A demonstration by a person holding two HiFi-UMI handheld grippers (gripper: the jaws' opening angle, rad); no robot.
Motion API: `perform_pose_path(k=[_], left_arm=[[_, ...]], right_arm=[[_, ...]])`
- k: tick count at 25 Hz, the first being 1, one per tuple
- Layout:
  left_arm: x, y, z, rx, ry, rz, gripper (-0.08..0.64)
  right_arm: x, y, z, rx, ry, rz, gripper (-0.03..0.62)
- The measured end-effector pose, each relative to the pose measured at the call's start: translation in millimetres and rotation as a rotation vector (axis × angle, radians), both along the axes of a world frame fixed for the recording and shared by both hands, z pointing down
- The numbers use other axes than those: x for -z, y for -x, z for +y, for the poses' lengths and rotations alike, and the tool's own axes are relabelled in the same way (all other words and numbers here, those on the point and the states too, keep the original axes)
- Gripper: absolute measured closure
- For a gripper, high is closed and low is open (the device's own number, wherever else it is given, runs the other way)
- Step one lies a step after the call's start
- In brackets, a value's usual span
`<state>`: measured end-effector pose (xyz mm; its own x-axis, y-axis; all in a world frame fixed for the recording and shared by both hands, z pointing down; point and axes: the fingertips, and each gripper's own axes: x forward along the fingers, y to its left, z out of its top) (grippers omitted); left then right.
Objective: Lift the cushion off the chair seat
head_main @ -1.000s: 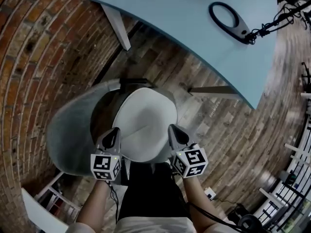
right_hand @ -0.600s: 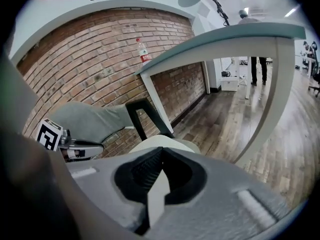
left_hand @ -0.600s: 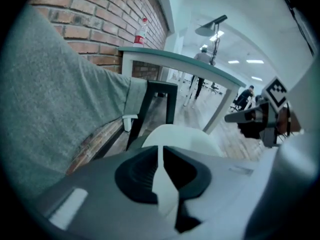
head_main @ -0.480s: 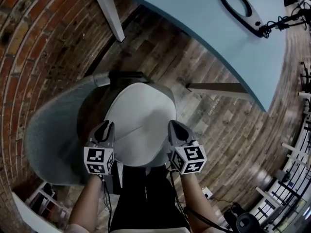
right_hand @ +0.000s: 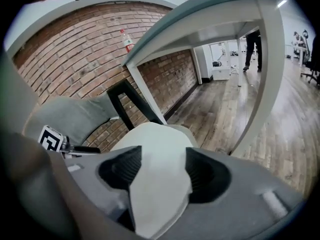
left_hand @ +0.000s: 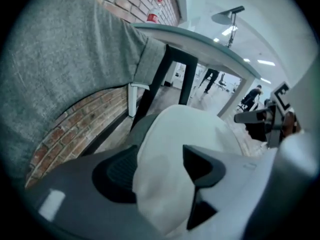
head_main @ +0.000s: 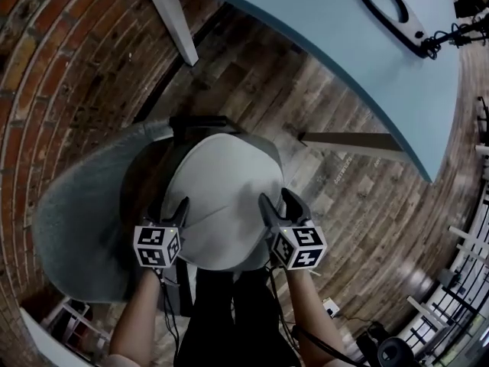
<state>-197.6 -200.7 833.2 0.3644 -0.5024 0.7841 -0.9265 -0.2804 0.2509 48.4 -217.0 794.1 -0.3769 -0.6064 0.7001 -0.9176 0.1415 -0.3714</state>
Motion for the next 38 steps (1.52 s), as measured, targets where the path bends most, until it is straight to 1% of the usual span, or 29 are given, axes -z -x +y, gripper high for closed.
perform_pose_path(k=[1, 2, 4, 6, 8, 13, 17, 20, 24, 26, 29, 35, 38], left_arm=[[-4, 2, -1, 0.009, 0.008, 0.004, 0.293], [-7, 3, -2, 0.018, 0.015, 0.009, 0.265], [-12, 4, -4, 0.029, 0.023, 0.014, 0.239], [-15, 5, -3, 0.029, 0.024, 0.013, 0.219], [-20, 6, -2, 0.029, 0.037, 0.023, 0.188], [-33, 5, 2, 0.042, 0.107, 0.048, 0.178], [-43, 4, 5, 0.064, 0.148, 0.081, 0.178], [-45, 3, 6, 0.067, 0.148, 0.091, 0.176], [-46, 2, 6, 0.060, 0.147, 0.096, 0.176], [-45, 0, 7, 0.045, 0.154, 0.102, 0.176], [-43, -3, 11, -0.006, 0.169, 0.109, 0.176], [-39, -15, 25, -0.104, 0.232, 0.154, 0.179], [-37, -19, 32, -0.113, 0.236, 0.146, 0.187]], right_arm=[[-5, -1, -2, -0.019, 0.002, -0.010, 0.275], [-10, -2, -4, -0.037, 0.007, -0.016, 0.236], [-17, -6, -5, -0.048, 0.014, 0.000, 0.199], [-22, -6, -4, -0.046, 0.019, 0.013, 0.180], [-28, -4, -3, -0.046, 0.033, 0.002, 0.168], [-41, -7, -1, -0.037, 0.058, 0.012, 0.166], [-54, -5, 7, -0.025, 0.103, -0.015, 0.166], [-59, 0, 11, -0.023, 0.122, -0.045, 0.166], [-60, 2, 10, 0.010, 0.114, -0.019, 0.166], [-58, 3, 11, 0.025, 0.112, -0.010, 0.166], [-55, 5, 11, 0.038, 0.106, -0.016, 0.166], [-52, 6, 12, 0.053, 0.109, -0.097, 0.166], [-46, 9, 13, 0.066, 0.104, -0.137, 0.167]])
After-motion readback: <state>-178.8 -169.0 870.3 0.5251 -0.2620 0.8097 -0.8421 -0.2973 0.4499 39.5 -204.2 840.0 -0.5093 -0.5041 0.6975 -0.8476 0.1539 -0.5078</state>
